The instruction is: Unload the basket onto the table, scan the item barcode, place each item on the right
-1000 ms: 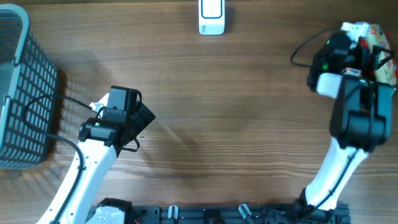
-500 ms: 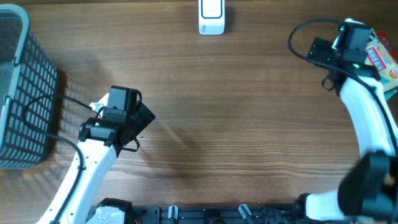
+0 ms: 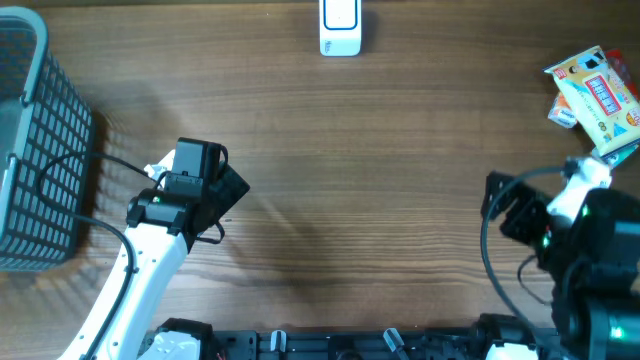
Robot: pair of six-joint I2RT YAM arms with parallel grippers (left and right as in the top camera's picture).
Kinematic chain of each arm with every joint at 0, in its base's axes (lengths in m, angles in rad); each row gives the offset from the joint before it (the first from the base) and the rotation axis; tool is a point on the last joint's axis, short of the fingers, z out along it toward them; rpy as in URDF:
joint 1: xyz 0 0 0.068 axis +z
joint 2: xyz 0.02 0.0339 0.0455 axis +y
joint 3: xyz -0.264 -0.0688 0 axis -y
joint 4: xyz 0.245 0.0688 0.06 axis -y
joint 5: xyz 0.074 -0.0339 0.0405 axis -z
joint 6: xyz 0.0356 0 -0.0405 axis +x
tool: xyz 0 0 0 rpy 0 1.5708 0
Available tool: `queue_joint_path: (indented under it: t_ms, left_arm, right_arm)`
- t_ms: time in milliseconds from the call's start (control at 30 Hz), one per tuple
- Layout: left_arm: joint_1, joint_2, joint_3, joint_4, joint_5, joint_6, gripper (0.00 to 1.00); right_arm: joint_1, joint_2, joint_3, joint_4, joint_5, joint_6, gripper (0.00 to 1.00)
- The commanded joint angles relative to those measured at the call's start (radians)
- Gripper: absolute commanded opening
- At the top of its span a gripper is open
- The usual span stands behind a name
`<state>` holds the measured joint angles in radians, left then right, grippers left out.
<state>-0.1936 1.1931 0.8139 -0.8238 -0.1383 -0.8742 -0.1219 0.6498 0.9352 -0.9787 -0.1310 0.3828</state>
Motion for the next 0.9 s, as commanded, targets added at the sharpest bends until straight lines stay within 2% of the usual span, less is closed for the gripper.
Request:
queue_joint_path:
  t_ms: [0,233,367,567,733,867]
  left_arm:
    - [0.006,0.0,0.008,0.0,-0.02,0.003,1.0]
    - [0.006,0.0,0.008,0.0,-0.02,0.003,1.0]
    - [0.006,0.0,0.008,0.0,-0.02,0.003,1.0]
    - [0.006,0.0,0.008,0.0,-0.02,0.003,1.0]
    - [0.006,0.0,0.008,0.0,-0.02,0.003,1.0]
    - [0.006,0.0,0.008,0.0,-0.02,0.003,1.0]
  right_arm:
    - [0.004,-0.019,-0.009,-0.048,-0.013,0.013,1.0]
    - [0.004,-0.008,-0.01,-0.055,-0.013,0.013,1.0]
    - [0.004,-0.008,-0.01,-0.096,0.051,0.008,1.0]
    - [0.01,-0.04,-0.03,-0.074,0.005,-0.013,1.0]
    - [0.111,-0.196,-0.212,0.135,-0.154,-0.226,1.0]
    - [0.142,-0.387,-0.421,0.346,-0.22,-0.25,1.0]
